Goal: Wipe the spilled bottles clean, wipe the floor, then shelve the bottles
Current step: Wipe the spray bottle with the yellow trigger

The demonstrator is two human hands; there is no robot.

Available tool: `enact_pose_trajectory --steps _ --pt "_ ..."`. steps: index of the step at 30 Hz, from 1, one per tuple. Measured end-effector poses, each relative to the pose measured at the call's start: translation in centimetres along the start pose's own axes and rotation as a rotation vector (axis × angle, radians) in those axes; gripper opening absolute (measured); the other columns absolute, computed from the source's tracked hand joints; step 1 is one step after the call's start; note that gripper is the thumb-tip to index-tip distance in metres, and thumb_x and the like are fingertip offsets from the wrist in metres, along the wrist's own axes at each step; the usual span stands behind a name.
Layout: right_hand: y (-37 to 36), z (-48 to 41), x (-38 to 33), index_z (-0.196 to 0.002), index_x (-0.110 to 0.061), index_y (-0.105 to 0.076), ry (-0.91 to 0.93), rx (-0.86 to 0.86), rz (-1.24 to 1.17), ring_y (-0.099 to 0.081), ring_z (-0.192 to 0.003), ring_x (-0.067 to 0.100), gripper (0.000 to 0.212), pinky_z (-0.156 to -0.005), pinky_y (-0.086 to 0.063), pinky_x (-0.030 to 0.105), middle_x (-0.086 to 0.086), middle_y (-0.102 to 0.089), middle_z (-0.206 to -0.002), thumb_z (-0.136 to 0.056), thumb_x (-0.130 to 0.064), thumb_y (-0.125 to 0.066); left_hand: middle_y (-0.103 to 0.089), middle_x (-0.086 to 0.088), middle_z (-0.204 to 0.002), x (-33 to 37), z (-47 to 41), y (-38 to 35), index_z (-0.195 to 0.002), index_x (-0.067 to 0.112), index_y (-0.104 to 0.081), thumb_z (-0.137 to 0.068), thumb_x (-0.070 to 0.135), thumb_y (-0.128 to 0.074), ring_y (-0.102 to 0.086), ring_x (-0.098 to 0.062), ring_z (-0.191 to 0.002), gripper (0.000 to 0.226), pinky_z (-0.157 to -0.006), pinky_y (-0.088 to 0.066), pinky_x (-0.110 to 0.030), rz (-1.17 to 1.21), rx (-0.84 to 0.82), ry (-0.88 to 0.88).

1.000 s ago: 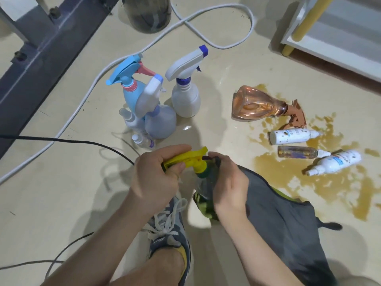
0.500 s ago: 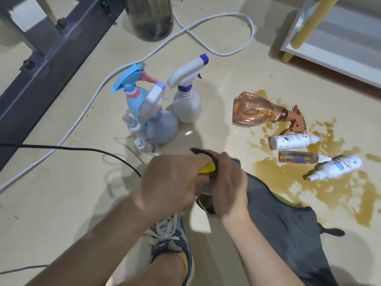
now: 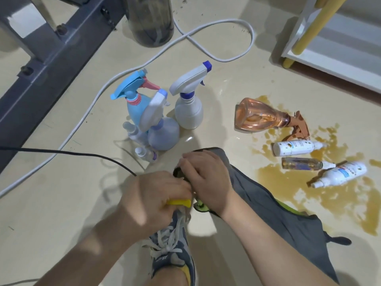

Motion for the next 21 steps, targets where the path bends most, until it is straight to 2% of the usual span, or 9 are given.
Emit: enact_pose_trajectory --steps 4,6,9,11,13,15,17,19,21 --pt "1.0 0.1 1.0 -0.079 -0.015 -0.072 0.148 -0.113 -0.094 -0.064 -0.078 0.016 0.039 -0.077 -0.048 0.037 -0.003 -0.070 -0.078 -0.095 -0.032 -0.041 -0.072 0.017 -0.105 1.0 0.8 -1.1 -0.077 0.022 -0.073 -0.067 0.007 -0.050 -0.060 -0.011 -0.074 0.029 -0.064 -0.047 -0.021 -0.087 -0.042 -0.168" --pt "1.0 -1.1 3.0 -0.089 -0.016 -0.074 0.068 -0.236 -0.045 -0.064 -0.085 0.020 0.044 -0.080 -0.048 0.039 0.000 -0.073 -0.087 -0.093 -0.038 -0.036 -0.072 0.017 -0.105 1.2 0.9 -1.3 -0.074 0.021 -0.074 -0.068 0.006 -0.048 -0.061 -0.013 -0.071 0.031 -0.062 -0.045 -0.024 -0.139 -0.028 -0.247" --pt "0.3 -2.5 7.0 -0.091 -0.001 -0.068 -0.143 -0.325 0.010 -0.061 -0.087 0.027 0.058 -0.083 -0.049 0.047 0.019 -0.067 -0.088 -0.083 -0.048 -0.034 -0.071 0.019 -0.105 1.1 1.3 -2.1 -0.073 0.025 -0.071 -0.074 0.006 -0.060 -0.062 -0.015 -0.071 0.022 -0.061 -0.047 -0.026 -0.204 -0.062 -0.329" --pt "0.8 -2.8 9.2 -0.080 -0.003 -0.069 -0.360 -0.243 -0.139 -0.059 -0.088 0.029 0.056 -0.090 -0.048 0.045 0.018 -0.068 -0.086 -0.077 -0.051 -0.039 -0.071 0.020 -0.106 1.1 1.5 -2.6 -0.073 0.026 -0.069 -0.071 0.008 -0.070 -0.061 -0.016 -0.072 0.018 -0.059 -0.048 -0.028 -0.224 -0.079 -0.355" --pt "1.2 -2.4 9.0 -0.073 -0.006 -0.067 -0.427 -0.122 -0.218 -0.056 -0.089 0.034 0.044 -0.091 -0.045 0.044 0.013 -0.067 -0.079 -0.083 -0.039 -0.040 -0.071 0.020 -0.106 0.7 1.3 -2.2 -0.074 0.026 -0.071 -0.071 0.008 -0.064 -0.061 -0.014 -0.072 0.020 -0.062 -0.046 -0.025 -0.213 -0.075 -0.343" --pt "1.2 -1.1 6.7 -0.085 0.000 -0.068 -0.335 0.032 -0.259 -0.057 -0.099 0.033 0.042 -0.093 -0.044 0.040 0.017 -0.069 -0.089 -0.090 -0.031 -0.040 -0.072 0.020 -0.106 0.2 0.7 -1.3 -0.076 0.025 -0.073 -0.068 0.008 -0.054 -0.061 -0.012 -0.072 0.026 -0.062 -0.045 -0.022 -0.154 -0.066 -0.282" --pt "0.5 1.0 3.0 -0.100 -0.006 -0.072 -0.111 0.165 -0.165 -0.057 -0.109 0.019 0.041 -0.096 -0.041 0.031 0.006 -0.071 -0.104 -0.092 -0.029 -0.039 -0.072 0.019 -0.105 -0.5 0.0 -0.5 -0.080 0.026 -0.073 -0.064 0.011 -0.051 -0.060 -0.011 -0.072 0.031 -0.062 -0.047 -0.022 -0.073 -0.039 -0.174" --pt "-0.2 2.3 1.3 -0.109 -0.013 -0.071 -0.065 0.289 -0.176 -0.055 -0.119 0.015 0.037 -0.102 -0.037 0.034 -0.003 -0.068 -0.115 -0.095 -0.029 -0.041 -0.072 0.020 -0.099 -0.8 -0.9 -0.1 -0.089 0.031 -0.068 -0.067 0.017 -0.052 -0.062 -0.012 -0.071 0.031 -0.062 -0.052 -0.027 -0.028 -0.023 -0.065" --pt "0.1 2.0 1.6 -0.107 -0.012 -0.072 -0.025 0.342 -0.223 -0.057 -0.116 0.016 0.036 -0.100 -0.041 0.038 -0.002 -0.069 -0.113 -0.097 -0.026 -0.041 -0.073 0.019 -0.095 -0.5 -1.4 0.0 -0.100 0.035 -0.062 -0.074 0.026 -0.055 -0.065 -0.014 -0.072 0.028 -0.061 -0.054 -0.032 0.003 0.008 -0.006"
Point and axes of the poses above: each hand's wrist, its own z-axis away from the middle knuckle, its own y-axis out of the back of the hand, x = y × z, the point moved 5 cm from there along -z, towards the middle knuckle
